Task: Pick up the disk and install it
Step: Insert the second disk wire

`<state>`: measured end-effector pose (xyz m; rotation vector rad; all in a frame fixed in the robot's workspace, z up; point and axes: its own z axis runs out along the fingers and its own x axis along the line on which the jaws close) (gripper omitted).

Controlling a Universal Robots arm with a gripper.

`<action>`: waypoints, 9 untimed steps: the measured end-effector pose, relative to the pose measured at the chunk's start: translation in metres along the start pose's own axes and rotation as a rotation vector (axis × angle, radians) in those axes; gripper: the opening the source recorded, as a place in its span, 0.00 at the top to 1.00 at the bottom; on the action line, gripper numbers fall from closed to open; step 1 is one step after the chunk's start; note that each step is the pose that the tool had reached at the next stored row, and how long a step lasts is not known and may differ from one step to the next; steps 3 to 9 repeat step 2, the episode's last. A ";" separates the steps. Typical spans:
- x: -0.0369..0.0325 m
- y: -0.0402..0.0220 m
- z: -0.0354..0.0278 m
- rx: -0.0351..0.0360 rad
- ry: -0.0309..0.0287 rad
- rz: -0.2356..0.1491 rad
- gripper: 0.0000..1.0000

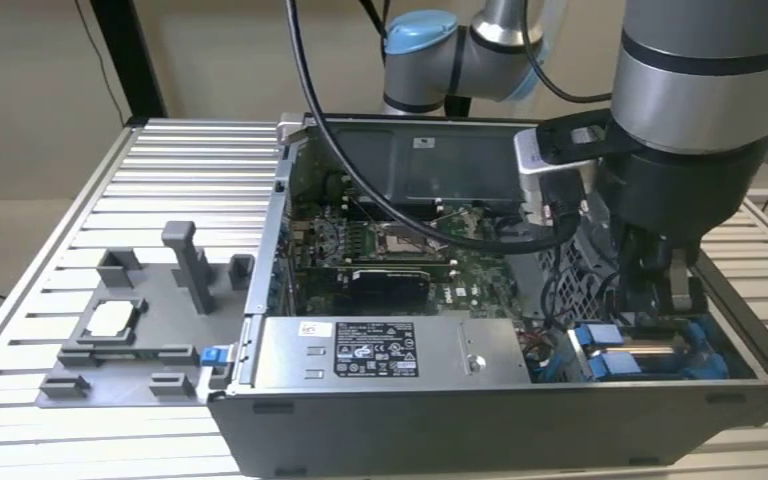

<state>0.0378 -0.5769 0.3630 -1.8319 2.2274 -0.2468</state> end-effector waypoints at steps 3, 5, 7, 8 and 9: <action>0.0000 0.0000 0.0000 -0.0005 0.0002 0.000 1.00; 0.0000 0.0000 0.0000 -0.0005 0.0002 0.000 1.00; 0.0000 0.0000 0.0000 -0.0005 0.0002 0.000 1.00; 0.0000 0.0000 0.0000 -0.0005 0.0002 0.000 1.00; 0.0000 0.0000 0.0000 -0.0005 0.0002 0.000 1.00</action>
